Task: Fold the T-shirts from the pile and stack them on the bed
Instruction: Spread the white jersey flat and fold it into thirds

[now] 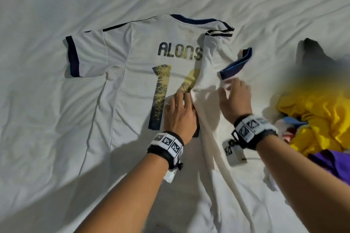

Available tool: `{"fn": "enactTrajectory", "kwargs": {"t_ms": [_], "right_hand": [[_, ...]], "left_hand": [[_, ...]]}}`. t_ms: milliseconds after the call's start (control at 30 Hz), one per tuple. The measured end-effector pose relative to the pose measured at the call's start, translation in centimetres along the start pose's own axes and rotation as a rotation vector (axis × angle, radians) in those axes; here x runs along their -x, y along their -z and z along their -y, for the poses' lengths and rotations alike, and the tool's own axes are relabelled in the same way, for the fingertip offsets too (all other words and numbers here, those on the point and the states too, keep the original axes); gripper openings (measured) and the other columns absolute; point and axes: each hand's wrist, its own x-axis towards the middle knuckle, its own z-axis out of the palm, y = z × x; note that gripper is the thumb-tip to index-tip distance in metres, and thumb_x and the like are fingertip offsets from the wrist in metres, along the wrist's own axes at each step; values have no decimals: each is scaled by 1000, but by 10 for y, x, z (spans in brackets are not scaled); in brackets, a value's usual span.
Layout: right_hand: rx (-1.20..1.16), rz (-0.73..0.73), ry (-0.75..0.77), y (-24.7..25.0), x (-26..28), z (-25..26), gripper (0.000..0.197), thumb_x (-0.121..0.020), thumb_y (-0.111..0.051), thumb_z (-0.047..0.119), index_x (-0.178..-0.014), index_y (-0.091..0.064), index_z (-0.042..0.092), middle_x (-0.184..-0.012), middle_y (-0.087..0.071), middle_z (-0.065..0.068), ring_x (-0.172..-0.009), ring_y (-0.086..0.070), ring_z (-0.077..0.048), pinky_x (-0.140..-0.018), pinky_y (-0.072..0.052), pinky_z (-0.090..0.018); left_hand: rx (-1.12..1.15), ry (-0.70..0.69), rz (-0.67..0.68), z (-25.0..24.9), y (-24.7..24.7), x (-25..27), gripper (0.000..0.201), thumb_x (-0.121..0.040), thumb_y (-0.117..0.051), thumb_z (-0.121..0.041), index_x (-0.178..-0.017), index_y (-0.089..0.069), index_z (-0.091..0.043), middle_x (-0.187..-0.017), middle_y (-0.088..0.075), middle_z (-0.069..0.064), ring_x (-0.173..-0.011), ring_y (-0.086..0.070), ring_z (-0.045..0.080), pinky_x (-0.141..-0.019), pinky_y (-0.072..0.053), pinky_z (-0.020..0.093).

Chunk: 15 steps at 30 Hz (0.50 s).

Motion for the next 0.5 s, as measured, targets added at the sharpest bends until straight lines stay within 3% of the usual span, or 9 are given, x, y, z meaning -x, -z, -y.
{"fn": "enactTrajectory", "kwargs": {"t_ms": [100, 267, 367, 500], "right_hand": [[12, 126, -120, 0, 85, -22, 24, -100, -42, 25, -106, -59, 9, -106, -62, -19, -102, -50, -41, -87, -39, -49], [84, 345, -318, 31, 201, -12, 40, -106, -26, 44, -104, -53, 14, -97, -61, -17, -100, -52, -38, -80, -39, -46], [231, 442, -325, 42, 246, -14, 32, -102, -35, 47, -100, -44, 16, -87, -56, -10, -91, -56, -37, -75, -39, -44], [238, 430, -332, 54, 272, -5, 19, -103, -39, 33, -100, -37, 15, -77, -55, -12, -68, -48, -34, -63, -38, -40]], "left_hand": [[-18, -49, 211, 10, -3, 52, 61, -104, -46, -35, -157, -26, -11, -166, -18, 18, -152, -18, 38, -120, -26, 59], [-42, -66, 402, 25, -1, 135, 56, -106, -42, -32, -156, -25, -15, -168, -5, 14, -154, -5, 37, -123, -14, 55], [41, -28, 375, 29, 4, 171, 49, -103, -46, -28, -150, -41, -17, -162, -24, 13, -148, -22, 35, -120, -23, 51], [344, 132, 303, 30, 9, 195, 30, -101, -50, -26, -124, -66, -16, -125, -62, 10, -116, -55, 31, -100, -46, 43]]}}
